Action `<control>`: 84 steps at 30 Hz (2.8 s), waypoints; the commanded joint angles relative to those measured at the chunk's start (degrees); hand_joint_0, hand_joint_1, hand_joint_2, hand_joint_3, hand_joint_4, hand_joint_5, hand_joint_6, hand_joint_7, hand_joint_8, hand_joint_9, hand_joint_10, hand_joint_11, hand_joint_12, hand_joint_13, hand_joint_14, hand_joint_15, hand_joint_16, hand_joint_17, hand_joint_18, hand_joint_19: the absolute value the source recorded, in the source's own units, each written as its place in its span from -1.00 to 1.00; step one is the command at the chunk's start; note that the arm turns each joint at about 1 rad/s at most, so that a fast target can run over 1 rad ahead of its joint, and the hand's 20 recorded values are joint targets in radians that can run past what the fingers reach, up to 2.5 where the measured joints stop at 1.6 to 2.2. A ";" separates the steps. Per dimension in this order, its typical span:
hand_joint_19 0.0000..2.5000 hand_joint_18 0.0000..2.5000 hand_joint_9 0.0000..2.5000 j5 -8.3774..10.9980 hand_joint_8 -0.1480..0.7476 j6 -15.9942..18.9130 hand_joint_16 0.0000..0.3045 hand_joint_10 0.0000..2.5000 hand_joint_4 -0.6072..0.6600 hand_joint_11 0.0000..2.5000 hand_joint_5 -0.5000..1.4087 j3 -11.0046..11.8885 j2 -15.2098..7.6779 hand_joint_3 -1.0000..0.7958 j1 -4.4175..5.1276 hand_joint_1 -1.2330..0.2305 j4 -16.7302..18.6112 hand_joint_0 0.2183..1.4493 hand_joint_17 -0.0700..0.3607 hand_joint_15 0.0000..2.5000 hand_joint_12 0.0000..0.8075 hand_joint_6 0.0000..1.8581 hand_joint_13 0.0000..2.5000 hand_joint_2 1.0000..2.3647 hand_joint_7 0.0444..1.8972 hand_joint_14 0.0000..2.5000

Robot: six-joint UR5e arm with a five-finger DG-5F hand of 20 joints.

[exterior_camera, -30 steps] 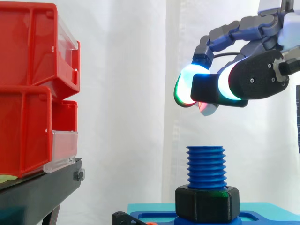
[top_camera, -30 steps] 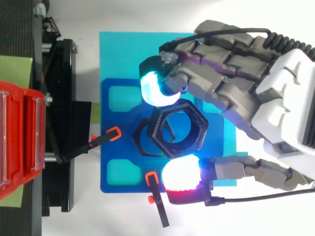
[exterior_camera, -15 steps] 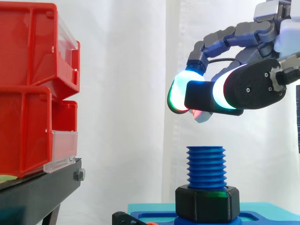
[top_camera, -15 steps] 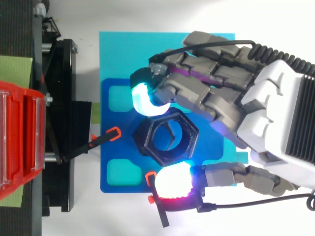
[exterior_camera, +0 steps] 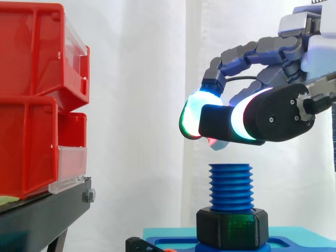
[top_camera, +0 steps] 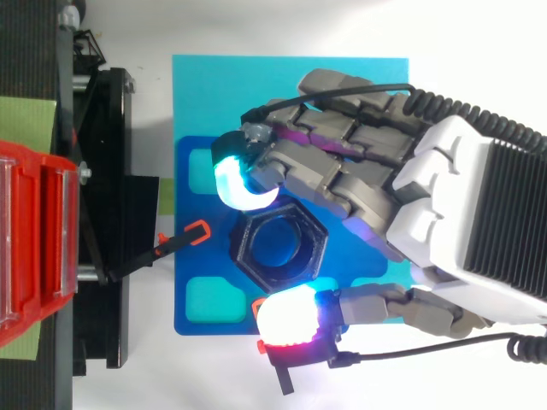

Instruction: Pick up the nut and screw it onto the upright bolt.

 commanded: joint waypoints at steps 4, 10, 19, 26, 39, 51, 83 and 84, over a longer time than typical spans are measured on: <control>-1.00 -0.57 -0.36 -0.70 -0.02 -0.08 -0.79 -0.99 0.35 -0.66 -0.66 -0.01 -0.02 -0.44 -0.29 -0.30 0.09 -0.41 -0.34 -1.00 -0.24 -0.46 -0.48 -1.00 0.19 -1.00; -1.00 -0.56 -0.37 -1.41 -0.01 0.00 -0.79 -0.99 0.35 -0.66 -0.66 -0.01 -0.11 -0.44 -0.73 -0.29 0.27 -0.41 -0.34 -1.00 -0.25 -0.46 -0.48 -1.00 0.19 -1.00; -1.00 -0.56 -0.37 -1.58 -0.01 1.59 -0.79 -0.99 0.34 -0.65 -0.66 -0.01 -2.31 -0.44 -0.82 -0.29 1.85 -0.42 -0.34 -1.00 -0.24 -0.46 -0.48 -1.00 0.19 -1.00; -1.00 -0.56 -0.37 -1.67 -0.01 1.67 -0.79 -0.99 0.35 -0.66 -0.66 -0.01 -2.31 -0.44 -0.91 -0.29 1.58 -0.42 -0.34 -1.00 -0.24 -0.46 -0.48 -1.00 0.19 -1.00; -1.00 -0.56 -0.37 -2.46 -0.01 1.76 -0.79 -0.99 0.34 -0.65 -0.66 -0.01 -2.31 -0.44 -1.52 -0.29 1.41 -0.42 -0.34 -1.00 -0.24 -0.46 -0.48 -1.00 0.19 -1.00; -1.00 -0.56 -0.37 -2.20 -0.01 1.59 -0.79 -0.99 0.35 -0.65 -0.65 -0.01 -2.31 -0.44 -1.08 -0.29 1.15 -0.42 -0.34 -1.00 -0.24 -0.46 -0.47 -1.00 0.18 -1.00; -0.99 -0.55 -0.37 -2.20 -0.01 1.76 -0.78 -0.99 0.34 -0.65 -0.65 -0.01 -2.31 -0.44 -0.73 -0.28 0.27 -0.42 -0.33 -1.00 -0.23 -0.46 -0.46 -1.00 0.18 -1.00; -0.99 -0.55 -0.37 -2.20 -0.01 1.76 -0.78 -0.99 0.34 -0.65 -0.65 -0.10 -2.31 -0.44 -0.73 -0.28 0.27 -0.42 -0.33 -1.00 -0.23 -0.46 -0.46 -1.00 0.18 -1.00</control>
